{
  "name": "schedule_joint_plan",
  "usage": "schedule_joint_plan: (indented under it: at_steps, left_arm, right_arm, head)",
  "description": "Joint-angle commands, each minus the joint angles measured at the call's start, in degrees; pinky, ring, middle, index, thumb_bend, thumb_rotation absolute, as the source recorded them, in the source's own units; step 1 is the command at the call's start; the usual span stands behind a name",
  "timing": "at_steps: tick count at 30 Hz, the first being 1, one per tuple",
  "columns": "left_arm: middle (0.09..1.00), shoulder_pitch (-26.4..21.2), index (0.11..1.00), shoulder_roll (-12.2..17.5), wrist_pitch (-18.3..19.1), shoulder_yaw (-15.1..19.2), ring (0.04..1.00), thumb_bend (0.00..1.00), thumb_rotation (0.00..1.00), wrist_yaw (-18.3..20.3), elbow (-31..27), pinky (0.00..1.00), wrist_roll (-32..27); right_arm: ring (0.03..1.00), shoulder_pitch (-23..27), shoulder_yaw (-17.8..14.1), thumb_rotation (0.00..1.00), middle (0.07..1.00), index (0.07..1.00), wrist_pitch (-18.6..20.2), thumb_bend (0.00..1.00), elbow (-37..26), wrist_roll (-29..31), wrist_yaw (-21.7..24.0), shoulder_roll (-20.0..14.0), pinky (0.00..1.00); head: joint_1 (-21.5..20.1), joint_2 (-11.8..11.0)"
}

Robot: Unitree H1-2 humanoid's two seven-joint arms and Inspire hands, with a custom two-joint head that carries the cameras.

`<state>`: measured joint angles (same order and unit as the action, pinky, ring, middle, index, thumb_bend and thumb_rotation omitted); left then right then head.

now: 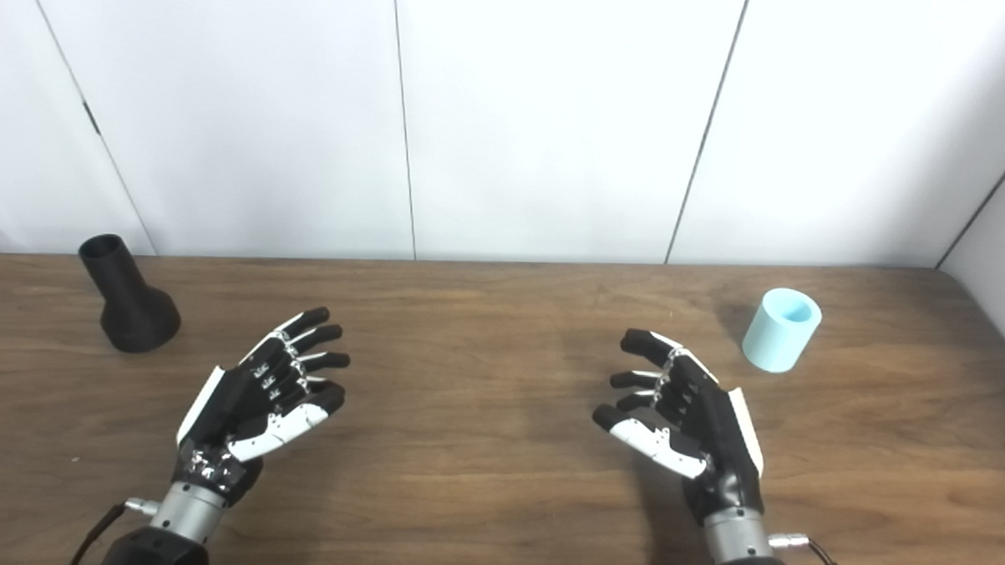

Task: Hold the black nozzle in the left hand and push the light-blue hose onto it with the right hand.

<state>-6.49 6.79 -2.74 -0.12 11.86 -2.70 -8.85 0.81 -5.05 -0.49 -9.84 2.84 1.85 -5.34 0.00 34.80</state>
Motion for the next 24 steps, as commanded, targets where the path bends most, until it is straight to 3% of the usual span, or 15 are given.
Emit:
schedule_joint_plan:
  at_steps: [1,13,15,17,18,20,24]
  left_arm:
    - [0.828,-1.5,0.855,0.0,-1.0,0.1,0.733,0.72,0.15,-0.1,-1.6,0.59,-0.2]
    - [0.830,-1.5,0.851,0.0,-0.9,0.1,0.728,0.72,0.15,-0.2,-1.6,0.59,-0.2]
    - [0.830,-1.6,0.851,-0.1,-1.4,0.0,0.727,0.71,0.14,-0.2,-1.3,0.59,0.2]
    - [0.828,-1.7,0.848,-0.6,-2.0,-0.5,0.728,0.71,0.14,-0.5,-0.7,0.58,1.1]
    - [0.826,-1.8,0.845,-0.9,-2.2,-0.7,0.728,0.71,0.13,-0.7,-0.5,0.57,1.4]
    - [0.825,-1.8,0.841,-1.9,-2.8,-1.4,0.730,0.72,0.13,-1.2,0.3,0.55,2.3]
    - [0.828,-1.9,0.837,-4.0,-3.1,-2.5,0.737,0.76,0.15,-1.9,1.8,0.56,3.4]
  right_arm:
    - [0.612,1.1,-0.4,0.26,0.767,0.732,-2.3,0.80,-1.5,-0.1,-0.2,-0.6,0.47]
    - [0.616,1.2,-0.5,0.27,0.763,0.727,-2.5,0.82,-0.8,-0.2,0.0,-0.9,0.49]
    - [0.620,1.2,-0.5,0.27,0.765,0.730,-2.5,0.81,-0.7,0.0,0.2,-1.0,0.49]
    - [0.617,1.2,-1.1,0.27,0.764,0.729,-2.5,0.81,-0.5,1.1,0.5,-1.4,0.48]
    - [0.615,1.2,-1.4,0.25,0.770,0.733,-2.7,0.80,-0.3,1.8,0.8,-1.6,0.47]
    - [0.622,1.2,-2.3,0.21,0.781,0.743,-3.9,0.77,1.1,3.8,1.8,-2.5,0.46]
    - [0.646,1.2,-3.4,0.19,0.791,0.761,-4.2,0.75,2.3,6.9,3.2,-3.5,0.46]
  head:
    - [0.1,0.0]
    - [0.4,-0.1]
    - [2.0,-0.3]
    - [7.9,-1.3]
    - [7.9,-1.3]
    - [13.5,-3.3]
    - [18.3,-6.2]
